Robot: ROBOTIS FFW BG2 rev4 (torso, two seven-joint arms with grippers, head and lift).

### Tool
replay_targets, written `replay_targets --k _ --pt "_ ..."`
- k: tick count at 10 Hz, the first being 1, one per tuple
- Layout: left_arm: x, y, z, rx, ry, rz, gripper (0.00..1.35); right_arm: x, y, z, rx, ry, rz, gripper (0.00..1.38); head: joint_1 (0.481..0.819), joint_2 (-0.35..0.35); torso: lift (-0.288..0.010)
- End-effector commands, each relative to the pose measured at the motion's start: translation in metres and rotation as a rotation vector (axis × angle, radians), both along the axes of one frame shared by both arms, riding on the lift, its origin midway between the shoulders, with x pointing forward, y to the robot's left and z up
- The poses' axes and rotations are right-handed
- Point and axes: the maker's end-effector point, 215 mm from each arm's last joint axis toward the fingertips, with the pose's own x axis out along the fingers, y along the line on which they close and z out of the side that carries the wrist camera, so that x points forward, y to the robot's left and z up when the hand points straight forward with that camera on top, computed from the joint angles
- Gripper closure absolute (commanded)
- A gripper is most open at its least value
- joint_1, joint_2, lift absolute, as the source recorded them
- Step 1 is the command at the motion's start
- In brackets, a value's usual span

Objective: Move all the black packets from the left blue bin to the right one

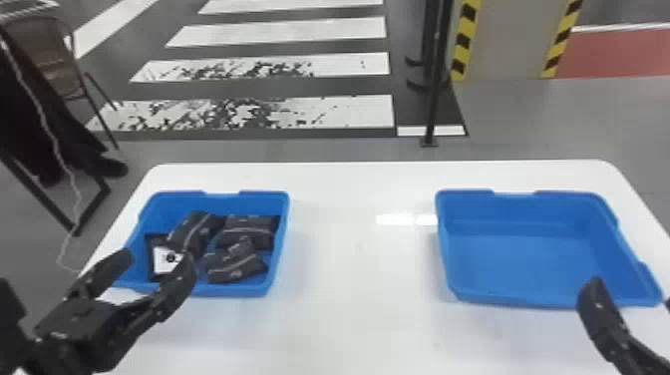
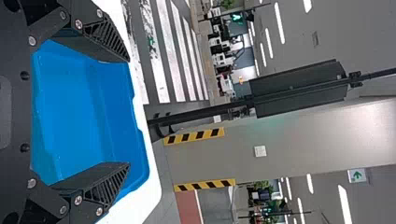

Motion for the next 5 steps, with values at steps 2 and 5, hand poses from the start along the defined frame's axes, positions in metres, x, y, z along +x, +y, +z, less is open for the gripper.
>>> replay_targets --k 2,5 --pt "0.0 -0.0005 -0.0036 -0.007 0.008 0.001 0.12 -0.0001 0.0009 -0.0016 0.005 0.003 0.002 0.25 0.695 0.117 -0.138" --pt "0.0009 -0.0018 -0.0035 -0.015 0.006 -0.001 0.12 -0.0003 0.0028 -0.003 0.013 0.005 0.005 0.25 0.695 0.118 -0.138"
